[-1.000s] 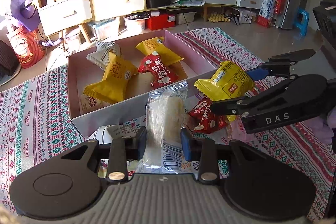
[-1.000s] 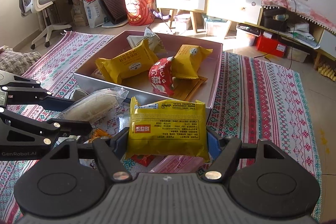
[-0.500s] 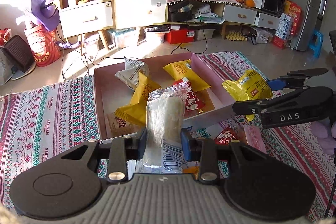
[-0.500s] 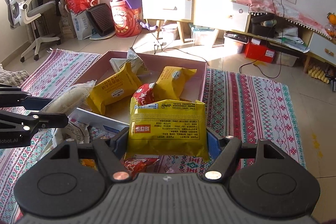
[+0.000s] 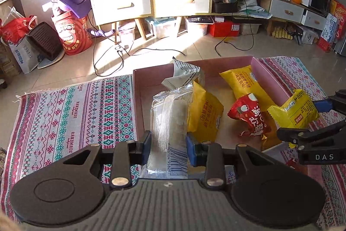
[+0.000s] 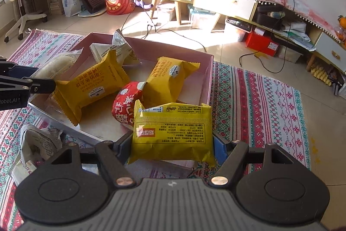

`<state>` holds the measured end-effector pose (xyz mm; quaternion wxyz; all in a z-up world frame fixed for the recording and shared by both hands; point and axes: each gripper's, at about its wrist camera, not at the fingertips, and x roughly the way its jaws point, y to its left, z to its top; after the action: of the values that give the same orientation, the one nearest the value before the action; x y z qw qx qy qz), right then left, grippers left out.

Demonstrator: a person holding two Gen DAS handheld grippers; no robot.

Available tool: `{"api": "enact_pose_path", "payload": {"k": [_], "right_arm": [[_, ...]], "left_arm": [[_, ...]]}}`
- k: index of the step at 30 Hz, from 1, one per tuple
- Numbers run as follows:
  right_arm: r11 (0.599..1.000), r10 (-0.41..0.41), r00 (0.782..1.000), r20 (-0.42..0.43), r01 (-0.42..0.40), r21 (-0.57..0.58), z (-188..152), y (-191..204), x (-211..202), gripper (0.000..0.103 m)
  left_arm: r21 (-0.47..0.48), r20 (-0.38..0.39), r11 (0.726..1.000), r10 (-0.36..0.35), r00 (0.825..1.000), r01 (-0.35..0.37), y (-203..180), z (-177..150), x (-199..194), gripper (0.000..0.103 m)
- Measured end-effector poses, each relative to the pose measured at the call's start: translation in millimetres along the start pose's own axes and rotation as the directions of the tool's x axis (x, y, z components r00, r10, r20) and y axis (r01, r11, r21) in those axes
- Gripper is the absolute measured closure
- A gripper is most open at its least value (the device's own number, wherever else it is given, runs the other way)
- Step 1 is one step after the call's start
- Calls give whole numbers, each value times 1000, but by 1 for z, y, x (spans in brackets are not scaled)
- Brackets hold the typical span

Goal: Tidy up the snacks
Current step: 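Lift both held packets and carry them over the pink box, then open both grippers to drop the packets into the box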

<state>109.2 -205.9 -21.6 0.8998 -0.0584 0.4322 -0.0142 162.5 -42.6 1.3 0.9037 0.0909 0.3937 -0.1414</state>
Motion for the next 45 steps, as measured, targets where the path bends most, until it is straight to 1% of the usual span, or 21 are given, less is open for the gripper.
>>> {"api": "enact_pose_path", "payload": {"k": [5, 10, 17, 19, 21, 23, 24, 27, 28, 30, 33, 39, 45], "right_arm": [[1000, 12, 1000, 4, -12, 18, 6, -2, 5, 33], [1000, 7, 1000, 20, -7, 30, 8, -3, 12, 33], [999, 0, 999, 54, -3, 46, 10, -3, 13, 32], [998, 8, 998, 57, -11, 58, 11, -5, 11, 30], [997, 29, 997, 67, -34, 76, 13, -8, 8, 27], [994, 47, 996, 74, -55, 99, 14, -12, 4, 21], [992, 52, 996, 79, -61, 110, 14, -13, 2, 20], [989, 54, 996, 77, -64, 134, 13, -18, -2, 20], [988, 55, 996, 74, -64, 138, 12, -19, -3, 20], [989, 49, 996, 72, -59, 137, 10, -20, -5, 20], [991, 39, 997, 70, -47, 127, 7, -21, -10, 19], [992, 29, 997, 68, -37, 122, 0, -21, -22, 17], [996, 36, 997, 71, -42, 76, -9, -13, -35, 14]], "left_arm": [[-5, -7, 1000, 12, 1000, -12, -1, 10, 15, 63], [-27, -18, 1000, 8, 1000, -9, 0, 14, 28, 63], [-33, -10, 999, -7, 1000, 6, 1, 15, 34, 62], [-33, 2, 999, -6, 1000, 6, 1, 15, 31, 58], [-33, 10, 999, -15, 1000, 16, 1, 16, 28, 48], [-27, 22, 999, -22, 1000, 23, 0, 16, 24, 41], [-22, 26, 999, -27, 999, 27, 0, 16, 21, 38], [-6, 29, 999, -31, 999, 31, -1, 15, 15, 31], [-2, 31, 999, -33, 999, 33, -2, 14, 12, 30], [4, 36, 999, -37, 999, 37, -3, 11, 6, 23], [13, 40, 999, -41, 998, 41, -4, 5, -3, 17], [34, 37, 998, -44, 998, 43, -3, -5, -21, 9], [59, 44, 997, -45, 998, 42, -4, -17, -39, 3]]}}
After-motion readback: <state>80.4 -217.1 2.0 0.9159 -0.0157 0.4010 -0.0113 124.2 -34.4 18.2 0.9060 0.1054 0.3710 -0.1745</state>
